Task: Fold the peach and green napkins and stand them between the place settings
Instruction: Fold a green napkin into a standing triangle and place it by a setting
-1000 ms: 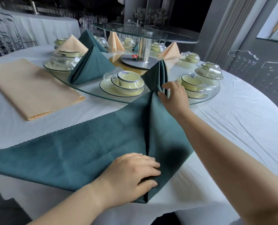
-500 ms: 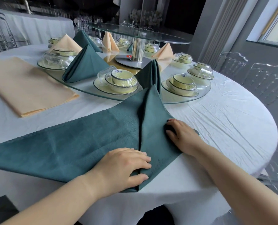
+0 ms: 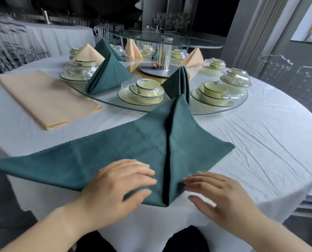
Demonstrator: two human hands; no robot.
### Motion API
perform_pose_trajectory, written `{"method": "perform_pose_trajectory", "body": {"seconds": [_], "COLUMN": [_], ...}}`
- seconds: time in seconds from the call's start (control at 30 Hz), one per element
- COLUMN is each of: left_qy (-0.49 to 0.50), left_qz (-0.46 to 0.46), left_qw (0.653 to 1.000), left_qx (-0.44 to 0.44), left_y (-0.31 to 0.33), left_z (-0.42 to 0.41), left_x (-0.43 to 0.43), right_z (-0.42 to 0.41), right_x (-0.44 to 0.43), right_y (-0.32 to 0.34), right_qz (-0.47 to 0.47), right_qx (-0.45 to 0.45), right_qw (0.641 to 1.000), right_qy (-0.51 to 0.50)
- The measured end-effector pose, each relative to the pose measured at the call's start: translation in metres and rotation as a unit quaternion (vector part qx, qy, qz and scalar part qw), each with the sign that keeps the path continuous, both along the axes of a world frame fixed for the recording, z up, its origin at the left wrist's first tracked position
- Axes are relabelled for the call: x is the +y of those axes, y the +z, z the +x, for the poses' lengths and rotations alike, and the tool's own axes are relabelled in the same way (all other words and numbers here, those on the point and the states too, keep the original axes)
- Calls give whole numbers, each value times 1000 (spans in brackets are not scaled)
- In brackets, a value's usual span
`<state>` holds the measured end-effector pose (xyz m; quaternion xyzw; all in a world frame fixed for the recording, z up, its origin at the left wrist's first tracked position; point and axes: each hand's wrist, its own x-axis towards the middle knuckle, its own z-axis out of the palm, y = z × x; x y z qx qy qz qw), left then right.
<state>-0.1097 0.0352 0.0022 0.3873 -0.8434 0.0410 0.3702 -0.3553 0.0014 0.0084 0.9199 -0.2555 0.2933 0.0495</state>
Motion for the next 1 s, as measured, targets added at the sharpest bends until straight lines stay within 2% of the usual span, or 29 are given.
{"method": "perform_pose_trajectory", "body": {"seconds": [0.07, 0.17, 0.33, 0.57, 0.77, 0.87, 0.93, 1.0], "left_qy": [54, 129, 219, 326, 347, 322, 314, 319], "left_qz": [32, 86, 81, 90, 32, 3, 16, 83], "left_qw": [997, 980, 952, 925, 920, 924, 925, 925], "left_qx": [-50, -126, -196, -174, -182, -209, -214, -187], "left_y": [-5, -18, -32, -35, -26, -17, -6, 11], "left_z": [30, 73, 120, 147, 165, 171, 172, 167], "left_x": [17, 36, 44, 39, 47, 59, 68, 75], "right_z": [2, 14, 31, 30, 21, 17, 14, 12], "right_x": [9, 13, 15, 16, 16, 20, 22, 21], "right_y": [-12, -20, -27, -29, -25, -21, -18, -13], "right_qz": [-25, -54, -94, -92, -61, -18, 17, 54], "right_qx": [7, -21, -34, -57, -59, -57, -55, -49], "right_qw": [999, 998, 995, 994, 996, 998, 998, 997], "right_qy": [31, 27, 8, -26, 9, 20, 22, 23]}}
